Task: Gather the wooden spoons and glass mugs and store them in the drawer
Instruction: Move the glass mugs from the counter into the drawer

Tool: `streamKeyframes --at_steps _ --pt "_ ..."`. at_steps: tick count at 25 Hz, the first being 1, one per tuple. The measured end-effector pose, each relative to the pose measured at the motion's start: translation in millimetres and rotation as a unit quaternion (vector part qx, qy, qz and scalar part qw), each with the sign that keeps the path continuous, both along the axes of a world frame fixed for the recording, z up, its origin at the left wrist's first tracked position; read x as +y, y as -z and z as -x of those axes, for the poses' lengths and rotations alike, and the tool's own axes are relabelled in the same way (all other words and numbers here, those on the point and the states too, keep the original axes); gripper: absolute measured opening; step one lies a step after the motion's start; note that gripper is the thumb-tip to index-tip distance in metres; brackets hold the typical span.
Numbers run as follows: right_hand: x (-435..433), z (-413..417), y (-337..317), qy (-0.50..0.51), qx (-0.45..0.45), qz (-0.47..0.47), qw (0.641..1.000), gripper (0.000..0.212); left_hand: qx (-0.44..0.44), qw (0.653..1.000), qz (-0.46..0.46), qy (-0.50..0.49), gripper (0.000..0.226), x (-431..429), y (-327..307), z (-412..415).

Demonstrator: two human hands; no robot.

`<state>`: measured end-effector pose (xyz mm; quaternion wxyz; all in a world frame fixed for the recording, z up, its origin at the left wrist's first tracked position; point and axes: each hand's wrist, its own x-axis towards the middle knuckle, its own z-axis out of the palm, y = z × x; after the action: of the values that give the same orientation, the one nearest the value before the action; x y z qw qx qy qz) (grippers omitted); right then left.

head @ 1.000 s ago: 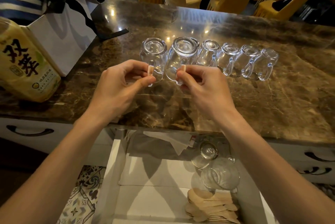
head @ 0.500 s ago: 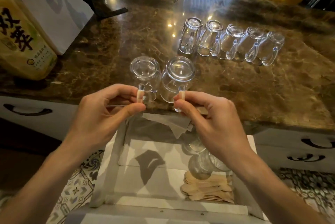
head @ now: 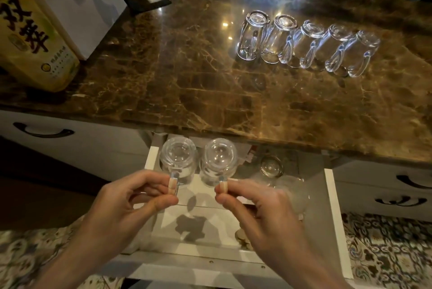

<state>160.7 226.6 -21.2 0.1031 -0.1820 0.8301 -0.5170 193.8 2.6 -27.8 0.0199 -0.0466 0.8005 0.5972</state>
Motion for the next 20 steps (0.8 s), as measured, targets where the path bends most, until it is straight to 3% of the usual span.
streamKeyframes --at_steps 5,12,20 --pt "-8.1 -6.6 37.1 -0.001 -0.046 -0.006 0.999 0.010 -0.068 0.997 -0.028 -0.013 0.022 -0.7 18.8 -2.4" --pt "-7.2 1.4 78.0 0.013 -0.083 -0.065 0.994 0.011 -0.138 0.990 0.000 0.000 0.021 5.4 50.3 10.4" --pt "-13.6 25.1 109.3 0.060 -0.131 -0.107 0.984 0.014 -0.165 0.986 0.013 -0.020 0.013 23.3 92.9 36.0"
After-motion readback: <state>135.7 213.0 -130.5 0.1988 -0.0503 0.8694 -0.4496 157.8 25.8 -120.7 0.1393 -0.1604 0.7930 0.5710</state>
